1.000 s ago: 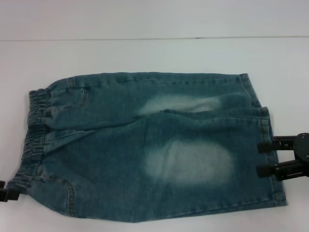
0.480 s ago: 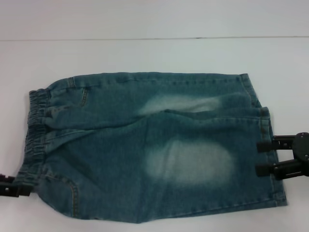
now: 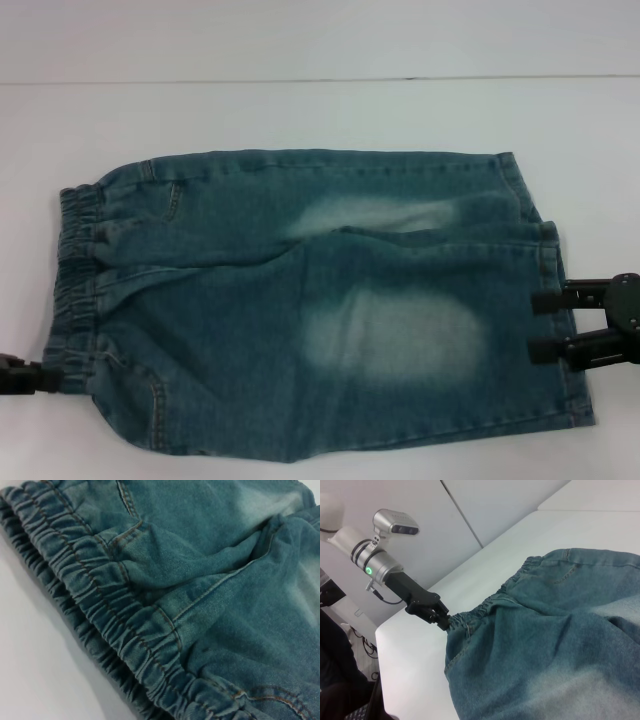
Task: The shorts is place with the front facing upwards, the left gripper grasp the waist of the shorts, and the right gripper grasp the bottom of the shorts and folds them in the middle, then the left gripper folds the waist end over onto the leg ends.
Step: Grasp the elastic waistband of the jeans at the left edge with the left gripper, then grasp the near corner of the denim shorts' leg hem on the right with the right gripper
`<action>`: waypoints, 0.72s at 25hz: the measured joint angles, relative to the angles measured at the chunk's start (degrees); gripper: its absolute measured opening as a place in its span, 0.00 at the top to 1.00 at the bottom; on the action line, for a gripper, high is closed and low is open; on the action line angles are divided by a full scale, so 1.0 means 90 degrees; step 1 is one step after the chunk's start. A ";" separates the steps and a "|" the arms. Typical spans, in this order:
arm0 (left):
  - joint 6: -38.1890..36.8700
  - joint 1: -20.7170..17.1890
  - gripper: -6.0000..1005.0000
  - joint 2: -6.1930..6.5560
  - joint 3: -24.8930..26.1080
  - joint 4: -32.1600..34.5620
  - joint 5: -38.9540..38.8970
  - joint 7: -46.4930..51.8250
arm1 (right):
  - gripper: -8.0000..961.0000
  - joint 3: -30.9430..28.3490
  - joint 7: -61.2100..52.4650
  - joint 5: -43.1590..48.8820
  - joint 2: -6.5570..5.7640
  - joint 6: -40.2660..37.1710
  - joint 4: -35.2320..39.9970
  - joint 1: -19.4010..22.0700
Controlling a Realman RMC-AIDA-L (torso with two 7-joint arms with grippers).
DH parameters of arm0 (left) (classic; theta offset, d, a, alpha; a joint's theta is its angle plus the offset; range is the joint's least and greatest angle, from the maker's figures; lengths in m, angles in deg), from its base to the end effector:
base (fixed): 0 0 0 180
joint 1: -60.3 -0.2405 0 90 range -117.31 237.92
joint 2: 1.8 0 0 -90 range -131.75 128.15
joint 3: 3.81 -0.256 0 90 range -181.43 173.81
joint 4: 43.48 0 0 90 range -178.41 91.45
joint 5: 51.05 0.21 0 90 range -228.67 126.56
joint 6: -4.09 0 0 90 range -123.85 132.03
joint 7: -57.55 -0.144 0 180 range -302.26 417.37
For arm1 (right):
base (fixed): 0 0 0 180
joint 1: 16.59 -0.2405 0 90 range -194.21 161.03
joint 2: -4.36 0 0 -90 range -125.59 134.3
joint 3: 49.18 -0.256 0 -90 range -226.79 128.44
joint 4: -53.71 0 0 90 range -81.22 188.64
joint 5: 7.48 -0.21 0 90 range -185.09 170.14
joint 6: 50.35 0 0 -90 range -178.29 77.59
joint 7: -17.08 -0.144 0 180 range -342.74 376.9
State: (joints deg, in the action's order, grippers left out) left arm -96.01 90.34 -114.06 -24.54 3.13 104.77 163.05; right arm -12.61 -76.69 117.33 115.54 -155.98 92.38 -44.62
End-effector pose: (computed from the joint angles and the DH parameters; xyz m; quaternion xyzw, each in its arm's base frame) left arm -0.3540 0.2860 0.0801 -0.8680 -0.4853 -0.0042 0.1047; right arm 0.2958 0.2915 0.0524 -0.9280 0.3258 0.1799 0.0140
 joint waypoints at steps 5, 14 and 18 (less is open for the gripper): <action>0.0043 0.0016 0.87 -0.0023 -0.0011 -0.0003 -0.0003 -0.0002 | 0.02 -0.0002 -0.0006 -0.0018 0.0000 0.0001 0.0001 0.0000; 0.0018 0.0252 0.93 -0.0027 0.0124 -0.0092 -0.0086 0.0186 | 0.02 -0.0067 -0.0802 0.0029 -0.0277 -0.0032 0.0085 -0.0198; 0.0081 0.0334 0.94 -0.0027 0.0175 -0.0092 -0.0220 0.0354 | 0.02 -0.0070 -0.1142 0.0529 -0.0454 -0.0072 0.0310 -0.0328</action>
State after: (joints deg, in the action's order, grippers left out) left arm -95.28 93.34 -114.30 -22.97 2.30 102.78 166.24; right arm -13.24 -86.97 122.10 111.45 -156.63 95.17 -47.58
